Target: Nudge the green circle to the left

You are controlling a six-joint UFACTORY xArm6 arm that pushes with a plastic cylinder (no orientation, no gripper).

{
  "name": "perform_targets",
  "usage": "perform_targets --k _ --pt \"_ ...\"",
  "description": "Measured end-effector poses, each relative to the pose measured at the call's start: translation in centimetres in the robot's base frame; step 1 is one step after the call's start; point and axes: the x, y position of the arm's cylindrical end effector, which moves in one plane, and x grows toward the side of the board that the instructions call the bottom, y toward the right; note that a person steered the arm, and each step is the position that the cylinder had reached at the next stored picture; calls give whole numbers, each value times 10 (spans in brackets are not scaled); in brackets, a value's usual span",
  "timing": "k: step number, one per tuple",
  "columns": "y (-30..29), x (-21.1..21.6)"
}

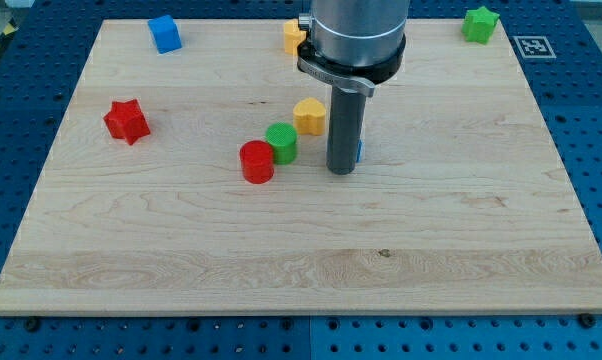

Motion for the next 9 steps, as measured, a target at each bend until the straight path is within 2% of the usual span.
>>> perform_targets --k 2,9 --pt "-38 -5" --pt "-47 -20"
